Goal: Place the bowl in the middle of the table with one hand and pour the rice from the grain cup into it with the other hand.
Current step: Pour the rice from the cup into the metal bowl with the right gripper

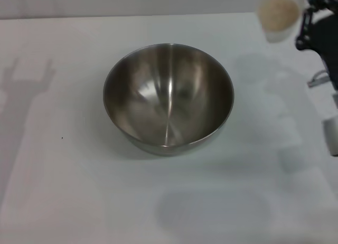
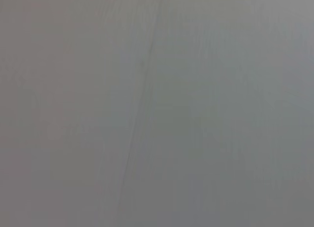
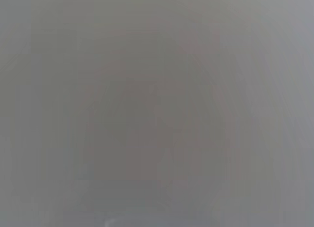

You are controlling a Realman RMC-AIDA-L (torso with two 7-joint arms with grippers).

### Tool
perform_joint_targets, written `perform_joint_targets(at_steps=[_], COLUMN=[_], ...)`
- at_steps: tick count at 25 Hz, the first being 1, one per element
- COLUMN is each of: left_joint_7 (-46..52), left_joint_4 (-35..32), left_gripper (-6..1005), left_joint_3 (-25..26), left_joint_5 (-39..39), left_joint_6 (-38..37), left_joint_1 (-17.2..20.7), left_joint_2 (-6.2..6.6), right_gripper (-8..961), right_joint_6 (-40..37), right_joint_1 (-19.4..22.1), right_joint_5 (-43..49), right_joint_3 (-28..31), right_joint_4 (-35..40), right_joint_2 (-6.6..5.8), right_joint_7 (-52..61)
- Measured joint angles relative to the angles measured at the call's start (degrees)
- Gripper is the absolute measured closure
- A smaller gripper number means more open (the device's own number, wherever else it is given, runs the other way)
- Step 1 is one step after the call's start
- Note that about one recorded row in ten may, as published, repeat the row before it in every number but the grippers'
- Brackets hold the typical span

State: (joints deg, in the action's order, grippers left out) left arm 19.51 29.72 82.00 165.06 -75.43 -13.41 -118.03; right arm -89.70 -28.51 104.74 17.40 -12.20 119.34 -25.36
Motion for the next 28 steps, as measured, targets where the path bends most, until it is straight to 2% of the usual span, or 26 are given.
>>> perform_joint_targets(at_steps=[1, 6, 9, 10, 11, 16, 24, 28], left_joint_7=[0.00, 0.00, 0.00, 0.00, 0.00, 0.00, 0.00, 0.00], left_joint_4=[0.09, 0.09, 0.22, 0.22, 0.31, 0.70, 0.75, 0.79], left_gripper=[138, 138, 138, 138, 138, 138, 138, 138], left_joint_3=[0.00, -0.01, -0.01, -0.01, -0.01, 0.07, 0.23, 0.33], left_joint_5=[0.00, 0.00, 0.00, 0.00, 0.00, 0.00, -0.15, -0.39], left_joint_6=[0.00, 0.00, 0.06, 0.06, 0.15, 0.38, 0.45, 0.59], left_joint_1=[0.00, -0.14, -0.23, -0.23, -0.24, -0.27, -0.32, -0.31], left_joint_2=[0.00, 0.00, 0.00, 0.00, 0.00, 0.00, -0.12, -0.22], right_gripper=[942, 941, 940, 940, 940, 941, 941, 941], right_joint_6=[0.32, 1.32, 3.88, 3.88, 5.26, 8.04, 8.13, 7.92], right_joint_1=[-1.61, -3.79, -5.01, -5.01, -5.62, -6.72, -7.83, -8.53], right_joint_5=[1.21, 3.20, 6.25, 6.25, 8.03, 11.59, 18.73, 20.53], right_joint_3=[-0.01, 0.00, 0.00, 0.00, 0.00, 0.00, 0.31, 0.19], right_joint_4=[0.03, -0.07, -0.63, -0.63, -0.75, -0.85, -0.16, 0.78], right_joint_2=[-0.03, -0.07, -0.07, -0.07, -0.02, 0.09, 0.04, -0.01], right_joint_7=[-4.66, -15.19, -27.44, -27.44, -32.61, -44.18, -58.13, -61.27])
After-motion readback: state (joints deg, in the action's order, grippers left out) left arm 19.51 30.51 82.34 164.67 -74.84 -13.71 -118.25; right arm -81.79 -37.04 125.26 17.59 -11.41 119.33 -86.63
